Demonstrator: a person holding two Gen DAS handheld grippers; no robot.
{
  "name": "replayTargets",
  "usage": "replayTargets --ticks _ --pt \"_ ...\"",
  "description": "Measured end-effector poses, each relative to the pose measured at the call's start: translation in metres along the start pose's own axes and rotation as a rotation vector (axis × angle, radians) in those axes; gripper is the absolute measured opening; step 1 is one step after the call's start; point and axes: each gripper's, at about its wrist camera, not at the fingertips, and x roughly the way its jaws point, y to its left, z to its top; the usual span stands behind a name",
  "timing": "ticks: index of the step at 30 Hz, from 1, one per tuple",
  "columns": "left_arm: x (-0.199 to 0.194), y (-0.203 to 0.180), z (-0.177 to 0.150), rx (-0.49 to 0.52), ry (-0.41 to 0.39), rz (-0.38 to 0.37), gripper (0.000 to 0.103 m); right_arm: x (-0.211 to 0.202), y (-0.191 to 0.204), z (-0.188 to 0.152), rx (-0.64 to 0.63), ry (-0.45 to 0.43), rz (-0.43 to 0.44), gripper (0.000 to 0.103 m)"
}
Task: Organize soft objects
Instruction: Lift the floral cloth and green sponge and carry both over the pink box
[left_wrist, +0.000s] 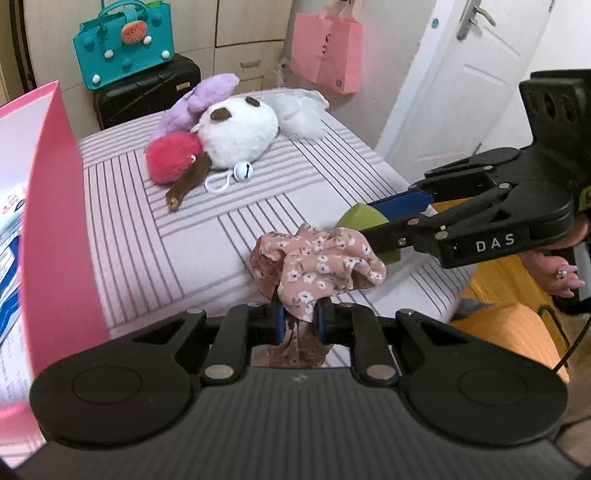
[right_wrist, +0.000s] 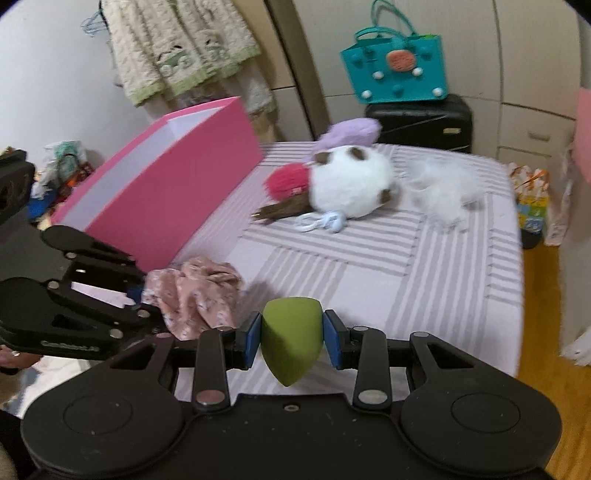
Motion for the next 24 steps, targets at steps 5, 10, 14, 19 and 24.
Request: replayTargets --ticks 5,10,14,19,24 --pt "-0.031 0.000 -0.011 0.011 0.014 0.005 0.015 -0.010 0.029 -0.002 -0.012 0.008 0.066 0.041" --pt "-0.065 0.007 -0.020 -0.014 0.013 -0.004 0.015 -0.021 0.058 0.002 -0.058 0.013 0.094 0.041" --pt "-0.085 0.008 -0.023 0.002 0.041 -0.008 0.015 -0.027 0.080 0.007 -0.088 0.031 0.127 0.041" --pt "-0.112 0.019 -0.027 0.000 0.037 0.010 0.015 -0.030 0.106 0.015 -0.129 0.050 0.144 0.041" --pt "-0.140 0.042 -0.032 -0.028 0.026 0.043 0.015 -0.033 0.126 0.027 -0.152 0.056 0.161 0.041"
